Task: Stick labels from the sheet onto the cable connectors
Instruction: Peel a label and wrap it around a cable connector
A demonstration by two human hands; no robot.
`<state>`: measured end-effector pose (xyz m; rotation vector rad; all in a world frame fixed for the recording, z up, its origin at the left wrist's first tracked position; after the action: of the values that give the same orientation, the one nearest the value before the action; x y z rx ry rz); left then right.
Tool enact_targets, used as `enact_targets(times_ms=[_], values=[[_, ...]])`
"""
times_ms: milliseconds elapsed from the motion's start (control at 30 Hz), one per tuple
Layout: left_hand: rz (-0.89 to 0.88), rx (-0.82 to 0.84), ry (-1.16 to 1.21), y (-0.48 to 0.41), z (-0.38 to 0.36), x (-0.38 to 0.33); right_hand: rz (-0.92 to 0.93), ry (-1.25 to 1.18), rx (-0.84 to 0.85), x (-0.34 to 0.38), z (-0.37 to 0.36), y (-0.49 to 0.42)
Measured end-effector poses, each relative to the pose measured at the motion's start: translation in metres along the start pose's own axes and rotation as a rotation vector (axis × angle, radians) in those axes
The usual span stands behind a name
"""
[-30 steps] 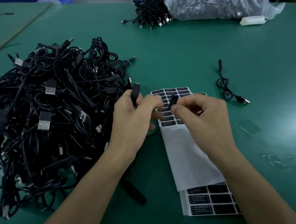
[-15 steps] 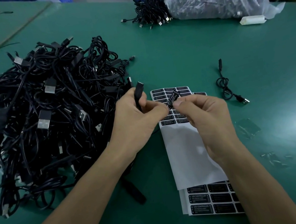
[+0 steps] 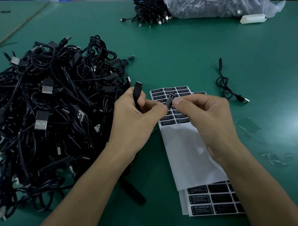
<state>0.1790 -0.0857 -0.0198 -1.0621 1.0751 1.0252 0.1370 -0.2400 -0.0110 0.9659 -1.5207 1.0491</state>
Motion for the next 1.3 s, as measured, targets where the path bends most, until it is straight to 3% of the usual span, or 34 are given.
enact_targets(times_ms=[200, 433, 633, 733, 1100, 1300], values=[[0.017, 0.018, 0.006, 0.002, -0.002, 0.001, -0.052, -0.044, -0.005, -0.001, -0.002, 0.000], [0.097, 0.048, -0.028, 0.004, -0.005, 0.006, 0.067, -0.177, -0.123, 0.006, 0.005, -0.001], [-0.125, 0.146, -0.282, 0.008, -0.010, -0.003, 0.061, -0.193, 0.039, 0.002, -0.008, 0.002], [-0.141, 0.158, -0.315, 0.009, -0.009, -0.005, 0.055, -0.149, 0.014, 0.002, -0.007, 0.001], [0.007, 0.027, -0.154, 0.004, -0.003, 0.006, 0.119, -0.213, -0.124, 0.003, 0.002, -0.001], [0.063, 0.027, -0.080, 0.006, -0.004, 0.003, 0.045, -0.142, -0.018, -0.002, -0.006, 0.000]])
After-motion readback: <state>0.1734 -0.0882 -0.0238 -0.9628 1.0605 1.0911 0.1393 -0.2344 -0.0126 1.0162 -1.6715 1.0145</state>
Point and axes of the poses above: each hand's wrist, its own y-axis away from the middle knuckle, its own z-axis out of the back of the hand, x = y × z, the point moved 5 cm from there along -y, towards the middle knuckle, and after that the axes turned 11 degrees about -y, right-handed, at the moved point
